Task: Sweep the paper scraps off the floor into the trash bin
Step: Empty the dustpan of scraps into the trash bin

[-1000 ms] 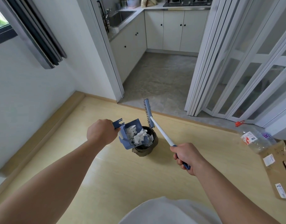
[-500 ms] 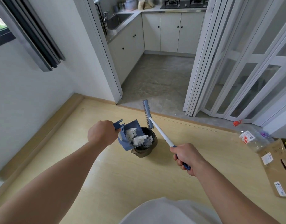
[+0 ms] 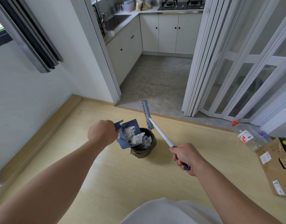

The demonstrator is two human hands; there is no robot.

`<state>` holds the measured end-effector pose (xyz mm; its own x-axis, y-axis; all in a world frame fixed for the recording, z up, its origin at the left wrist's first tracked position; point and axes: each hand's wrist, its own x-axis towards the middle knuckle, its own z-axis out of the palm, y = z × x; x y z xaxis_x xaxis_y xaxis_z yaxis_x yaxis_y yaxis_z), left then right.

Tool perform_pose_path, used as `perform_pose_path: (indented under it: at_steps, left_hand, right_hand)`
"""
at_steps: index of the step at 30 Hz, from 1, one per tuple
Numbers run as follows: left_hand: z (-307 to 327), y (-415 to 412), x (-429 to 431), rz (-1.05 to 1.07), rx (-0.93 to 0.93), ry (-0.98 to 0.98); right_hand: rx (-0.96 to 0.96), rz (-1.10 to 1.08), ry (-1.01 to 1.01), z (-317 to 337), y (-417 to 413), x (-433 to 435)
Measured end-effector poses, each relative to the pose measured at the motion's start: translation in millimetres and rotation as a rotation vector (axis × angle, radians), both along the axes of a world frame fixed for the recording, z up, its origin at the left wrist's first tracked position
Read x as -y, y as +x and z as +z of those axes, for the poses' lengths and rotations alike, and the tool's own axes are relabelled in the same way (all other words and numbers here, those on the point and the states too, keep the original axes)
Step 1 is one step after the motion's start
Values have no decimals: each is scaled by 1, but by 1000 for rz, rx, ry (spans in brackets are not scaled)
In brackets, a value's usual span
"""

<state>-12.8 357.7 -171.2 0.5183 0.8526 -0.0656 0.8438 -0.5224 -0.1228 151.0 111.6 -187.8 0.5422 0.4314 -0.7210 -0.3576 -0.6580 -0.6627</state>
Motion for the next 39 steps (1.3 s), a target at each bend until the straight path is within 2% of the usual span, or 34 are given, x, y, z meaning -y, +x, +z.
perform_pose_path:
  at_steps: [9, 28, 33, 39]
  left_hand:
    - [5, 2, -8, 59, 69, -29]
    - [0, 3, -5, -8, -17, 6]
    - [0, 3, -5, 29, 11, -8]
    - [-2, 2, -3, -44, -48, 15]
  right_hand:
    - [-4, 4, -9, -2, 3, -1]
    - [-10, 16, -9, -5, 0, -1]
    - [-6, 20, -5, -4, -1, 0]
    - [2, 21, -2, -4, -3, 1]
